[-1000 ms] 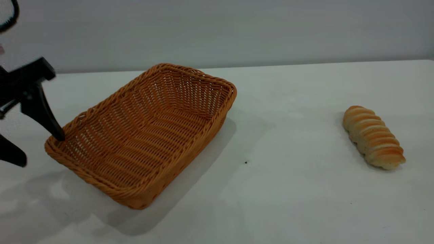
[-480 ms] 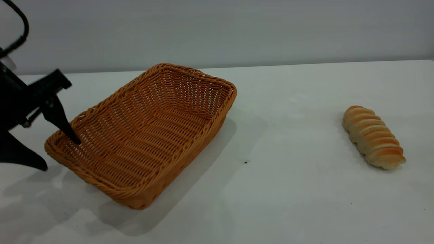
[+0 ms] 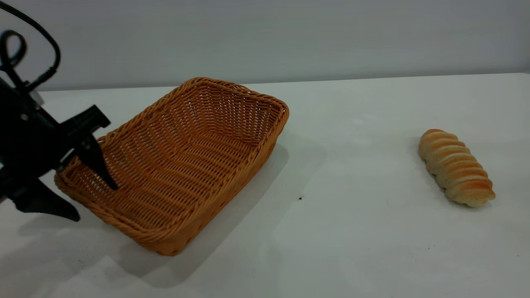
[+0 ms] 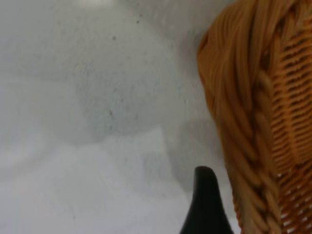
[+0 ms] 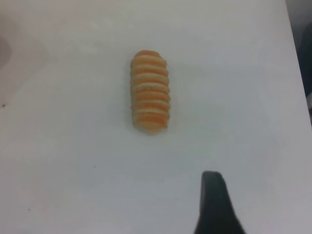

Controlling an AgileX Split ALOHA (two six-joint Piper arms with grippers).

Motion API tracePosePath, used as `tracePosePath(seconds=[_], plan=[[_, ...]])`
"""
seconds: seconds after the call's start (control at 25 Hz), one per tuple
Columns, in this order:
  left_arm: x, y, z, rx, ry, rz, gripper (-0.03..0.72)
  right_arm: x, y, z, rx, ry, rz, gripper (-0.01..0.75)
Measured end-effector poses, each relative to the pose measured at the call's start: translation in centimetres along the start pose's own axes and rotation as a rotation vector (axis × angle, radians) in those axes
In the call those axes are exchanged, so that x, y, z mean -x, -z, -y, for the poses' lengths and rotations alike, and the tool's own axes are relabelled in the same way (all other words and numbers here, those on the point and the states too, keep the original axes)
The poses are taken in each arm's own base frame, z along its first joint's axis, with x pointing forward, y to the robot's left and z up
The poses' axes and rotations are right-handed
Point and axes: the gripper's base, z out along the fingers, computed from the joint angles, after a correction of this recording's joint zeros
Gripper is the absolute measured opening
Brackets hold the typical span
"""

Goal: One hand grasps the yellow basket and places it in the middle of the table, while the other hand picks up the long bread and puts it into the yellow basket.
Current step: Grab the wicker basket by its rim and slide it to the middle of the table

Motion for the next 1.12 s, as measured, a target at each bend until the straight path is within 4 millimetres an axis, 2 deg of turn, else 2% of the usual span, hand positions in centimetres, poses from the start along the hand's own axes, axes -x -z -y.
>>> tracePosePath(seconds=[0.16, 0.28, 0.36, 0.56, 0.64, 0.88, 1.12], plan=[[0.4, -0.8, 0.2, 0.004, 0.011, -0.006, 0.583, 0.0, 0.0, 0.0, 0.001, 0.001, 0.000, 0.517], [0.6, -1.2, 0.3, -0.001, 0.035, -0.005, 0.532, 0.0, 0.0, 0.0, 0.000, 0.001, 0.000, 0.517], [0.6, -1.6, 0.2, -0.005, 0.064, -0.006, 0.467, 0.0, 0.0, 0.0, 0.000, 0.001, 0.000, 0.517], [0.7, -2.5, 0.1, -0.004, 0.082, -0.011, 0.197, 0.0, 0.0, 0.0, 0.000, 0.001, 0.000, 0.517], [1.0, -2.5, 0.4, -0.020, 0.094, -0.001, 0.122, 0.0, 0.0, 0.0, 0.000, 0.001, 0.000, 0.517], [1.4, -2.4, 1.2, -0.033, -0.019, -0.022, 0.110, 0.0, 0.0, 0.0, 0.000, 0.002, 0.002, 0.517], [2.3, -1.1, 3.6, -0.086, -0.157, -0.071, 0.110, 0.0, 0.0, 0.0, 0.000, 0.002, 0.002, 0.517]])
